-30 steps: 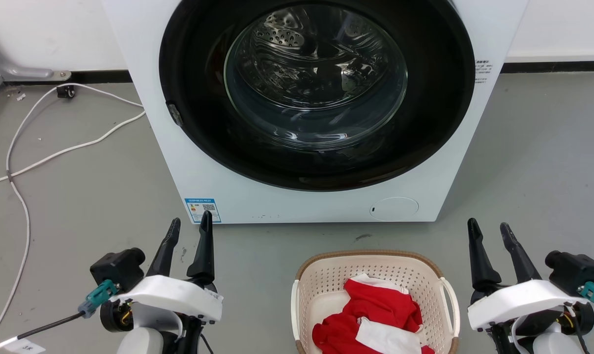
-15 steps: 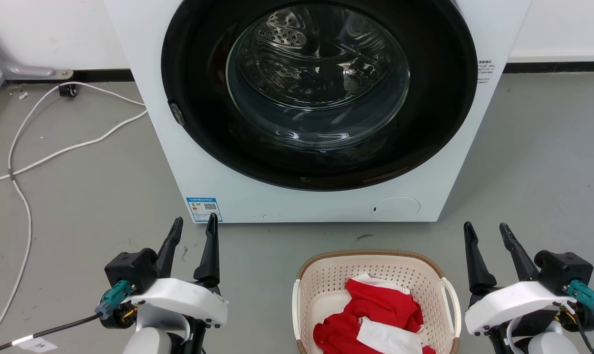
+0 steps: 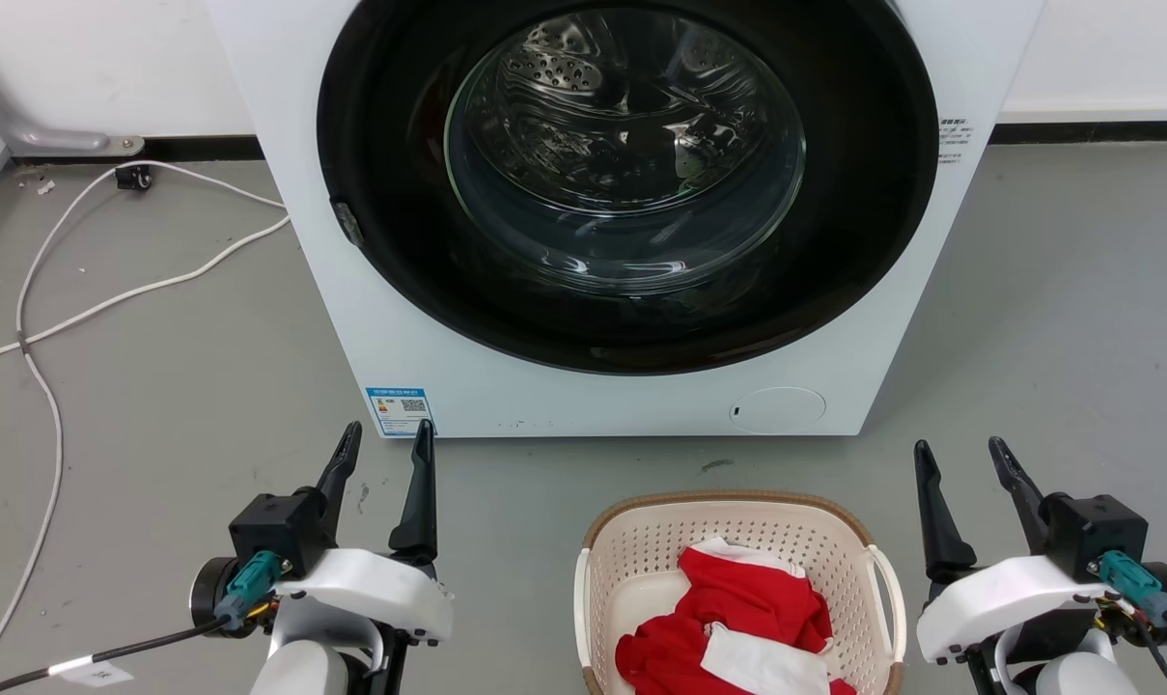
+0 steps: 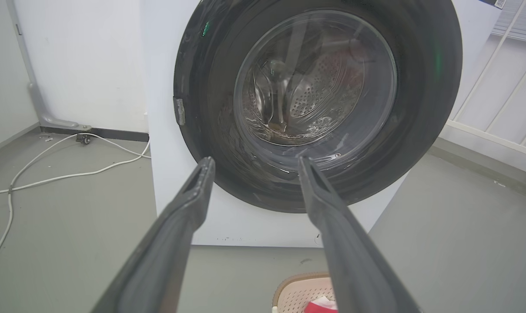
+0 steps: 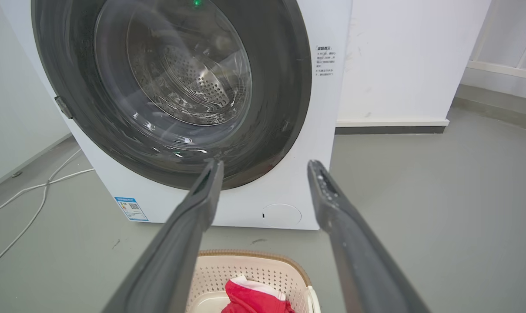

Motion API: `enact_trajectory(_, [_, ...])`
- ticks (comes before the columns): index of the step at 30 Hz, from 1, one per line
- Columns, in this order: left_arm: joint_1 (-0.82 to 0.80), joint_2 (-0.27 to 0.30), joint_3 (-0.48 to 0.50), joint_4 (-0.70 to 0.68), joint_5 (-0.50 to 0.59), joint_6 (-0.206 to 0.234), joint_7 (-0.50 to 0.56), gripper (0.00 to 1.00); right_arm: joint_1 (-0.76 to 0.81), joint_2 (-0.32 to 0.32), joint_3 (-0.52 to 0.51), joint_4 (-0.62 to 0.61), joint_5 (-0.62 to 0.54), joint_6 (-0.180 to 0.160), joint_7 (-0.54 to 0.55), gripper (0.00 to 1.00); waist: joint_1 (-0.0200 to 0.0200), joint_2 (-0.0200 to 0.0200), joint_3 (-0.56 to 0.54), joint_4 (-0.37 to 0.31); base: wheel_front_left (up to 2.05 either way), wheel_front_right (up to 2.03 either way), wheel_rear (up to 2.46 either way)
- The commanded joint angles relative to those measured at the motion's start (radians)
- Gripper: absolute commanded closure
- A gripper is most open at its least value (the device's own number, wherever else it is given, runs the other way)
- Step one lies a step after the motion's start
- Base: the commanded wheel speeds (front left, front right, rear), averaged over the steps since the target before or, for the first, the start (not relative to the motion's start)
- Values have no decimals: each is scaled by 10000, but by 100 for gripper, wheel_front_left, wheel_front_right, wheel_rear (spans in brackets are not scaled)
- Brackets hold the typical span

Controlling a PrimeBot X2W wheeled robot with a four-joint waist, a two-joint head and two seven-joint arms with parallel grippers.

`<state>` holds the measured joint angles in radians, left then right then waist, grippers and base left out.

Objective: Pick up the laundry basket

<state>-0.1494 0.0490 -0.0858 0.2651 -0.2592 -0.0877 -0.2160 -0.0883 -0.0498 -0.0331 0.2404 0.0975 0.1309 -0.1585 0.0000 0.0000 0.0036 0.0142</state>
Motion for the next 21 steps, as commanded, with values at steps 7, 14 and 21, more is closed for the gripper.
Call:
enact_trajectory(7, [-194, 22, -81, 72, 630, 97, -206, 0, -70, -12, -33, 25, -710, -3, -130, 0, 0, 0, -18, 5, 0, 0, 0])
enact_trajectory(14, [-184, 22, -139, 150, 1143, 186, -338, 0, -11, -10, -82, 64, -1222, -3, -191, 0, 0, 0, -40, 27, 0, 0, 0])
enact_trajectory(21, [-198, 22, -87, 291, 1558, 301, -463, 0, -8, -9, -123, 100, -1669, -3, -257, 0, 0, 0, -29, 23, 0, 0, 0])
